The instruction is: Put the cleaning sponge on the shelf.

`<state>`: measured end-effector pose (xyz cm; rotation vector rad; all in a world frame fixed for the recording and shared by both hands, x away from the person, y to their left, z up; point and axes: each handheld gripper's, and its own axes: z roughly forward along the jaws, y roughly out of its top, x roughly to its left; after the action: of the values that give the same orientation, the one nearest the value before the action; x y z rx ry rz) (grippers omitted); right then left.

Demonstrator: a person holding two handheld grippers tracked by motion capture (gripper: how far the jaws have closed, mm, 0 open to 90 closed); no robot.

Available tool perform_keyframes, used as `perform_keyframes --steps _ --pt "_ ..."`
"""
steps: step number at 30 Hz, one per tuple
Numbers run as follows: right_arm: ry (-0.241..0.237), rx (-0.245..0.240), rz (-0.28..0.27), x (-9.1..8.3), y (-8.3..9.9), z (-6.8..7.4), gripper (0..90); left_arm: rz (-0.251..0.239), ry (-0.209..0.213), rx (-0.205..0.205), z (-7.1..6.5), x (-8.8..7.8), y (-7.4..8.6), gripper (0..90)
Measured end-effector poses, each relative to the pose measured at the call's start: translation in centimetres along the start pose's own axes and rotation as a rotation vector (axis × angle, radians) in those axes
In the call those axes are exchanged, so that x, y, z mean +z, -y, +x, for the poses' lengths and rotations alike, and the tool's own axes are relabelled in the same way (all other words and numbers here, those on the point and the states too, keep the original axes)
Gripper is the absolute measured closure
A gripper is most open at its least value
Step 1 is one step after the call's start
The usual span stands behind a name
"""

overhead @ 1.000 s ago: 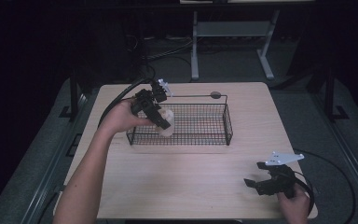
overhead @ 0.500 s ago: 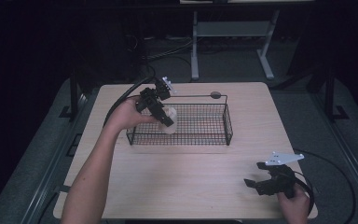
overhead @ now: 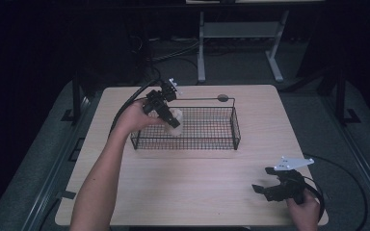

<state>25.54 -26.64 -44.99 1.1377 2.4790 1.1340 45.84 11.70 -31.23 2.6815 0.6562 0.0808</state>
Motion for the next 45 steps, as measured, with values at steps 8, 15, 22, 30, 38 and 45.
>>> perform_keyframes --steps 8,15,22,30,38,45 --pt "0.001 -0.001 -0.006 -0.1 0.0 -0.2 14.2 0.029 0.000 -0.029 1.0 1.2 0.1 28.3" --pt "0.001 -0.004 0.000 0.0 0.0 -0.2 14.2 0.032 0.004 -0.041 1.6 1.8 0.0 28.3" --pt "-0.002 -0.007 0.007 0.1 0.0 -0.2 14.2 0.064 0.013 -0.038 1.6 2.9 -0.2 28.2" --pt "-0.005 -0.005 -0.001 0.0 0.0 -0.2 14.1 0.066 -0.018 -0.054 2.0 3.7 -0.3 28.3" --pt "-0.008 -0.005 -0.001 -0.1 0.0 -0.2 14.2 0.052 -0.001 -0.080 2.2 5.1 0.0 28.3" --pt "-0.002 -0.016 0.005 0.0 -0.1 -0.2 14.2 0.068 0.005 -0.080 2.5 5.9 0.0 28.3"
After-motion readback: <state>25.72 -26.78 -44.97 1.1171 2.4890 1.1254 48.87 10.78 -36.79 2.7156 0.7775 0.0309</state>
